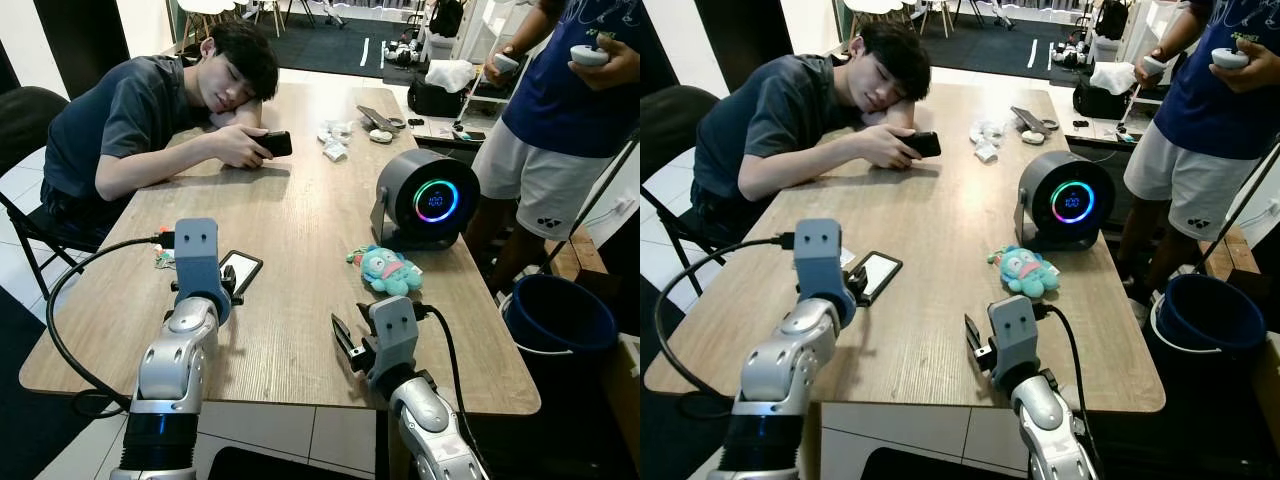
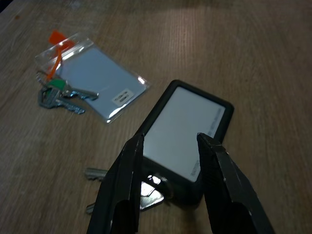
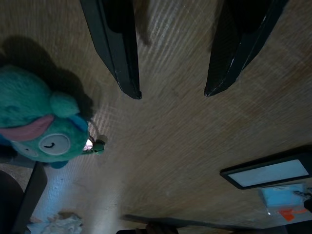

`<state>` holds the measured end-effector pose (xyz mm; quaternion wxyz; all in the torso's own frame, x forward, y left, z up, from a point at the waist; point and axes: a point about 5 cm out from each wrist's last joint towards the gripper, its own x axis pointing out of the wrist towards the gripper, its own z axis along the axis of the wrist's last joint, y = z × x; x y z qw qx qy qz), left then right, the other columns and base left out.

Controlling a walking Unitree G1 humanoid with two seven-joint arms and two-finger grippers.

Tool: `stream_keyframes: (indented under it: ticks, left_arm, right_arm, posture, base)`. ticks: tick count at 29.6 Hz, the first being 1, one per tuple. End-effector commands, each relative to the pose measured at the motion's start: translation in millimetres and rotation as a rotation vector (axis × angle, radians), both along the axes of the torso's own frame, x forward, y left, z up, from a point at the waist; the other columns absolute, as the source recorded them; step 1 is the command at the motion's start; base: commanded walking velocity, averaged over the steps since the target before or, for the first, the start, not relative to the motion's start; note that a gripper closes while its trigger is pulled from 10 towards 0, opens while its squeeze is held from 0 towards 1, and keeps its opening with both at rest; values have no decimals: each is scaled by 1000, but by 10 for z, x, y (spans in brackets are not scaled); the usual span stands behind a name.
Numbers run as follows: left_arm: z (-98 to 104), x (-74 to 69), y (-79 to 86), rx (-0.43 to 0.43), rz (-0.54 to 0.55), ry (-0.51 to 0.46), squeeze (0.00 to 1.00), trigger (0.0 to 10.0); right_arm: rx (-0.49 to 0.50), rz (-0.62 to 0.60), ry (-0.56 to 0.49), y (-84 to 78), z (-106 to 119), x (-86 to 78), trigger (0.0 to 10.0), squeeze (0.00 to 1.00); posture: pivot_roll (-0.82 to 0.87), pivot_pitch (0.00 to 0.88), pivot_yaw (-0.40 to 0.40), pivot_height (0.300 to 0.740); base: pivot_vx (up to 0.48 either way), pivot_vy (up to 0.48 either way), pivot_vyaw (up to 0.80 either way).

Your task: Hang keys on a hook

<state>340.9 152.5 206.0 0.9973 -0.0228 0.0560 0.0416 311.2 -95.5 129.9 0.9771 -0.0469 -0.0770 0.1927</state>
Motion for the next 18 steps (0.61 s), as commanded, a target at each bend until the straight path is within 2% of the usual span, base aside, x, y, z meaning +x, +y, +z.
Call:
stream_keyframes:
  ticks: [1, 10, 15, 18]
  left_arm:
    - [-84, -10, -11, 7, 4, 23, 0, 10000]
    - [-181, -13, -3, 23, -4, 70, 0, 10000]
    - [-242, -82, 8, 29, -38, 104, 0, 10000]
    - [-292, -104, 44, 31, -8, 115, 0, 10000]
  right_arm:
    - [-3, 3, 12, -1, -53, -25, 10000, 0]
    - [-5, -1, 14, -17, -54, -32, 10000, 0]
    - [-6, -5, 13, -29, -54, -31, 10000, 0]
    - [-6, -3, 14, -21, -54, -26, 10000, 0]
  posture:
    - [114, 220, -37, 740]
    - [110, 222, -35, 740]
    - [113, 222, -34, 740]
    - [116, 221, -39, 740]
  base:
    - [0, 0, 0]
    - [0, 0, 0]
    - [0, 0, 0]
    - [0, 0, 0]
